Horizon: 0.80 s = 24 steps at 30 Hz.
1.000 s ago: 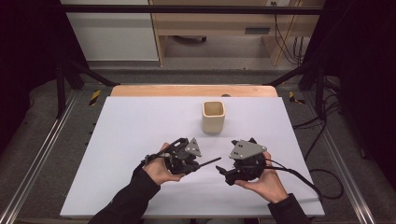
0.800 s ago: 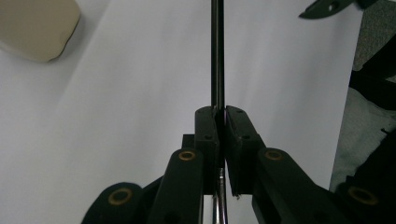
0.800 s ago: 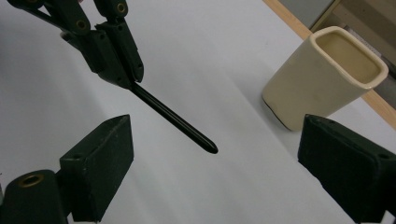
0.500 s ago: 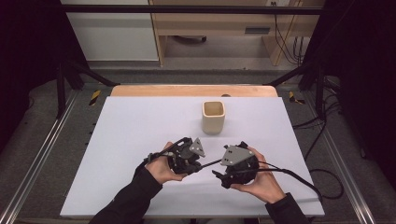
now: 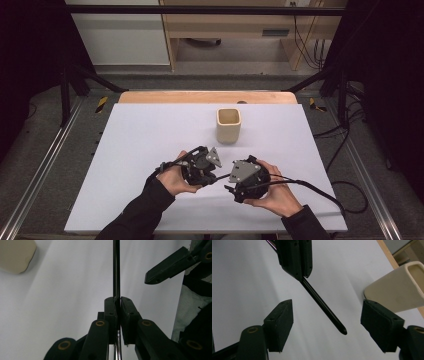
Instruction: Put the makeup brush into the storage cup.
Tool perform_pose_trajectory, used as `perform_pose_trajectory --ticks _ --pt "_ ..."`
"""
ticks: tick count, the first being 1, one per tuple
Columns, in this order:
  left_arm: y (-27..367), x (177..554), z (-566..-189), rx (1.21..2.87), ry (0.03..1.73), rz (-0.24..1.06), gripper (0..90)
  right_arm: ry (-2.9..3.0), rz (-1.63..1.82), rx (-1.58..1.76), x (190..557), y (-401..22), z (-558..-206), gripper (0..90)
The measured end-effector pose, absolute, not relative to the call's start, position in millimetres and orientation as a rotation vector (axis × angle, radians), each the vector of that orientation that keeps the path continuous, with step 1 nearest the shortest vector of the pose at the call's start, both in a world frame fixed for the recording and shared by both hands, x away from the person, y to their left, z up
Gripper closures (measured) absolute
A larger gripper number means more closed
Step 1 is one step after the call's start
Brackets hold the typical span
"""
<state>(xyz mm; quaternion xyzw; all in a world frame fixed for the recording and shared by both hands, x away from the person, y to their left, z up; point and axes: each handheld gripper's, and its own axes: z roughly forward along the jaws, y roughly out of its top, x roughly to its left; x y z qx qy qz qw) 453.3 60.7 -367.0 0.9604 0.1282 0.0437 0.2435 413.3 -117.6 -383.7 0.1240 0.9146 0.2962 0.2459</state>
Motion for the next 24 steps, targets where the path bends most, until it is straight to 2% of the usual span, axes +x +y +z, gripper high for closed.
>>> perform_pose_trajectory --ticks 9,20,21,22,23,24 --pt "59 451 -366 2.638 0.334 0.108 84.2 2.525 0.771 0.265 412 -114 -385 41.0" --pt "55 447 -364 2.636 0.308 0.09 84.2 2.566 0.761 0.171 411 -110 -391 51.4" --pt "54 445 -365 2.62 0.322 0.08 84.2 2.564 0.76 0.157 411 -110 -391 53.0" --pt "50 439 -370 2.516 0.423 0.052 84.2 2.568 0.756 0.147 411 -110 -391 54.5" --pt "56 450 -360 2.711 0.209 0.112 84.2 2.563 0.759 0.131 411 -109 -392 55.4" --pt "55 449 -361 2.681 0.238 0.104 84.2 2.555 0.76 0.128 410 -109 -392 56.6"
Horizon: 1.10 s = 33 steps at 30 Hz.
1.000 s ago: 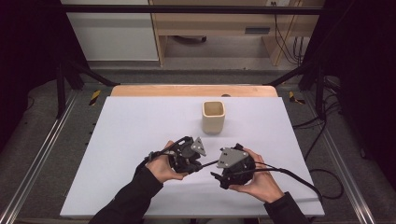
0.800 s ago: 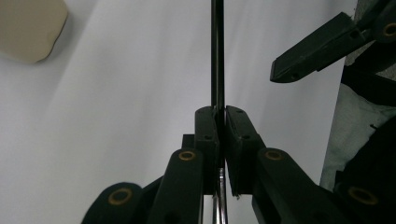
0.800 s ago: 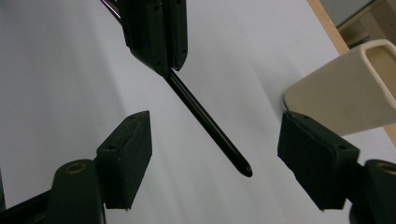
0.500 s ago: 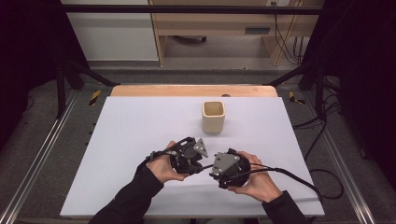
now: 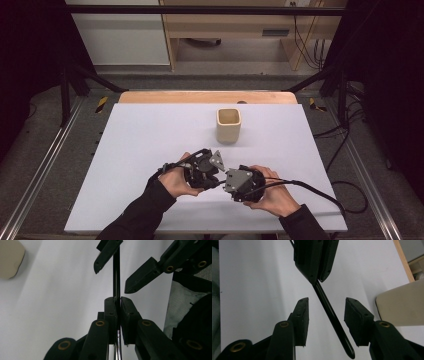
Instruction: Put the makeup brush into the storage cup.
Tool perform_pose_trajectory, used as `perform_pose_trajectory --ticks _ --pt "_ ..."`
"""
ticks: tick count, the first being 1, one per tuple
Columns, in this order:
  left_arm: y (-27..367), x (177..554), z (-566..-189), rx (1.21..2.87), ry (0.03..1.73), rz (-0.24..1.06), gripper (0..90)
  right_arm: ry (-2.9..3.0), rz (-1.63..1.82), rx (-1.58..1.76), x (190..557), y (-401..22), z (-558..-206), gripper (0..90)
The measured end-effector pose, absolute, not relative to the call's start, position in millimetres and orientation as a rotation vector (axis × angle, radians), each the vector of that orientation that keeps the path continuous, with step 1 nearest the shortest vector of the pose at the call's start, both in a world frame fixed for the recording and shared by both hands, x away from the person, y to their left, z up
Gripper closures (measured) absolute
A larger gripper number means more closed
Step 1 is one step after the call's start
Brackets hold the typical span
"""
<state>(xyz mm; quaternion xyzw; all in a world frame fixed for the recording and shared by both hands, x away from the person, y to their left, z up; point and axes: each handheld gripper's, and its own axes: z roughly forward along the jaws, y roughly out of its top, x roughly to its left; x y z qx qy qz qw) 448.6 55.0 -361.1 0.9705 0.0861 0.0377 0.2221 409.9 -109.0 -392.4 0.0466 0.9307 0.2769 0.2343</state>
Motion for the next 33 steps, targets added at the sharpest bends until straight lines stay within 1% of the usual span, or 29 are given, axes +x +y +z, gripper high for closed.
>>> perform_pose_trajectory --ticks 1,2,3,6,8,10,12,14,15,16,17,18,20,21,22,23,33 --pt "53 445 -365 2.625 0.307 0.097 84.2 2.557 0.759 0.11 410 -109 -392 58.2" --pt "53 445 -364 2.632 0.299 0.094 84.2 2.548 0.766 0.099 410 -108 -393 59.6" --pt "52 443 -366 2.596 0.336 0.06 84.2 2.556 0.754 0.115 409 -108 -394 60.7" --pt "44 433 -375 2.427 0.52 0.037 84.2 2.546 0.758 0.063 411 -107 -396 64.5" --pt "43 431 -376 2.4 0.547 0.027 84.2 2.562 0.746 0.049 411 -107 -396 67.2" --pt "43 432 -376 2.419 0.528 0.026 84.2 2.563 0.737 0.037 410 -107 -396 69.3" --pt "35 423 -382 2.261 0.663 -0.014 84.2 2.556 0.735 0.01 410 -107 -396 71.6" --pt "17 412 -389 1.979 0.884 -0.046 84.2 2.56 0.732 0.027 409 -107 -396 73.5" --pt "9 409 -390 1.883 0.959 -0.051 84.2 2.563 0.73 0.026 409 -107 -396 73.9" --pt "7 408 -390 1.852 0.984 -0.052 84.2 2.561 0.725 -0.003 410 -107 -397 74.3" --pt "52 443 -366 2.664 0.261 0.07 84.2 2.554 0.731 0.001 410 -107 -397 74.7" --pt "51 442 -367 2.641 0.289 0.057 84.2 2.556 0.73 -0.003 410 -107 -398 75.0" --pt "50 442 -367 2.641 0.289 0.058 84.2 2.569 0.716 -0.013 410 -107 -397 75.5" --pt "51 445 -366 2.685 0.234 0.07 84.2 2.568 0.726 0.0 409 -106 -398 75.6" --pt "50 442 -368 2.645 0.282 0.057 84.2 2.572 0.723 0.011 409 -106 -398 75.8" --pt "50 442 -367 2.644 0.291 0.051 84.2 2.577 0.712 0.035 408 -107 -398 75.8" --pt "53 444 -366 2.644 0.284 0.04 83.9 2.575 0.717 0.017 408 -107 -399 78.3"
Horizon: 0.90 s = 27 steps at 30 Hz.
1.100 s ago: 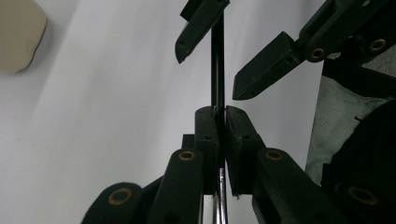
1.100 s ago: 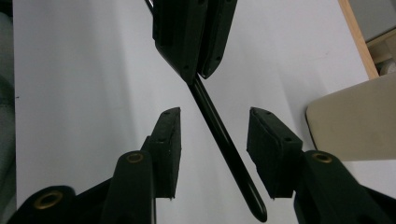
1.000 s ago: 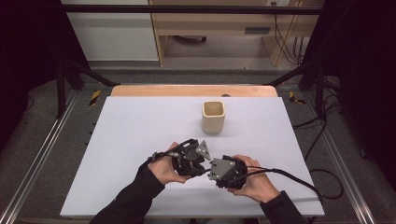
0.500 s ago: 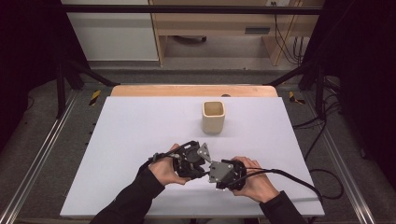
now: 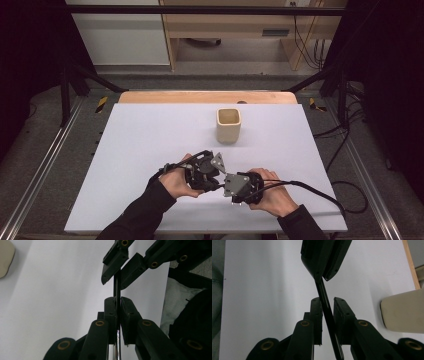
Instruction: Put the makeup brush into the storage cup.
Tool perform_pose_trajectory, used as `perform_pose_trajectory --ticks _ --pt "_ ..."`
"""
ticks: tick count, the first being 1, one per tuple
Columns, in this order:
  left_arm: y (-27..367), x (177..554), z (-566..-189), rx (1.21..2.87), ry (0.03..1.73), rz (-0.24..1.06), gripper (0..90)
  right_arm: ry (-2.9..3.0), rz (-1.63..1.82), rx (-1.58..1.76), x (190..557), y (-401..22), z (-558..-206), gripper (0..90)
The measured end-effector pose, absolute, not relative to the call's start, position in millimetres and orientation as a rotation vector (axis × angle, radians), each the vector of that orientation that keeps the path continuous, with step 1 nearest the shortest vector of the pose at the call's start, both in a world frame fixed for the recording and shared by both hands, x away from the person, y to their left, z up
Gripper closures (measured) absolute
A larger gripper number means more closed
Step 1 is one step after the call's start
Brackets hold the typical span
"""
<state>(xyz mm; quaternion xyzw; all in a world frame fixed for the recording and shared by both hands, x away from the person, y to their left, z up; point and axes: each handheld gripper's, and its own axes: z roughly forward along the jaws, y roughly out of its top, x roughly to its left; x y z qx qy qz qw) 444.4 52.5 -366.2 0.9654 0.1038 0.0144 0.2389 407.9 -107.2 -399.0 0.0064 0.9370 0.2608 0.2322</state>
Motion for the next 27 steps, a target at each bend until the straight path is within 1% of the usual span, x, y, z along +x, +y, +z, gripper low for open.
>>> perform_pose_trajectory --ticks 9,15,17,21,27 --pt "57 446 -363 2.62 0.29 0.073 81.4 2.591 0.719 -0.002 408 -108 -400 83.6" --pt "59 447 -362 2.591 0.296 0.08 80.4 2.607 0.746 0.032 409 -107 -400 84.0" --pt "61 446 -360 2.552 0.314 0.089 75.6 2.604 0.756 0.076 408 -107 -401 84.0" --pt "68 447 -354 2.53 0.323 0.138 68.5 2.597 0.748 0.077 412 -110 -402 84.0" --pt "84 449 -347 2.441 0.403 0.211 55.2 2.594 0.759 0.104 415 -113 -401 83.9"
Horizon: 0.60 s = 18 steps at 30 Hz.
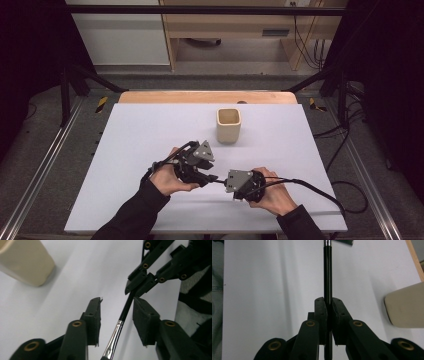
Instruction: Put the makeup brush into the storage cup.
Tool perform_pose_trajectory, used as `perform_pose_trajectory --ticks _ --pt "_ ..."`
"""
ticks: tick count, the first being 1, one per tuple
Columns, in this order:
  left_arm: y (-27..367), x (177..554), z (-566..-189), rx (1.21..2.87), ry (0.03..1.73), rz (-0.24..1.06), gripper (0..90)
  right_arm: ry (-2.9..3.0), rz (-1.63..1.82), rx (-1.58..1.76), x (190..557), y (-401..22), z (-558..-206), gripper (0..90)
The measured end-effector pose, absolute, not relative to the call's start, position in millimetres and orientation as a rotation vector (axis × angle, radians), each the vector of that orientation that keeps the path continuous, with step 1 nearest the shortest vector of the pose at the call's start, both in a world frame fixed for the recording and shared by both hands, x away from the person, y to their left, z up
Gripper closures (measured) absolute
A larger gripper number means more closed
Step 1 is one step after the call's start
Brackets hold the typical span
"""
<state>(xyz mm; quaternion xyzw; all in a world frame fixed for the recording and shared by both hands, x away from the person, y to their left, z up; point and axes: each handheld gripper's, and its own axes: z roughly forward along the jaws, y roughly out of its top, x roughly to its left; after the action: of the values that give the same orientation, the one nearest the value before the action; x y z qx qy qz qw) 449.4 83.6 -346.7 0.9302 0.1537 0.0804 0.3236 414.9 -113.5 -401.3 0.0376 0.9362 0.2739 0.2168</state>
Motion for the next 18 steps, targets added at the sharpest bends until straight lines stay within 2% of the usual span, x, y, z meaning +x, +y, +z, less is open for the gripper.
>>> perform_pose_trajectory --ticks 18 --pt "135 442 -352 2.139 0.641 0.314 23.5 2.57 0.805 0.263 423 -134 -407 83.9"
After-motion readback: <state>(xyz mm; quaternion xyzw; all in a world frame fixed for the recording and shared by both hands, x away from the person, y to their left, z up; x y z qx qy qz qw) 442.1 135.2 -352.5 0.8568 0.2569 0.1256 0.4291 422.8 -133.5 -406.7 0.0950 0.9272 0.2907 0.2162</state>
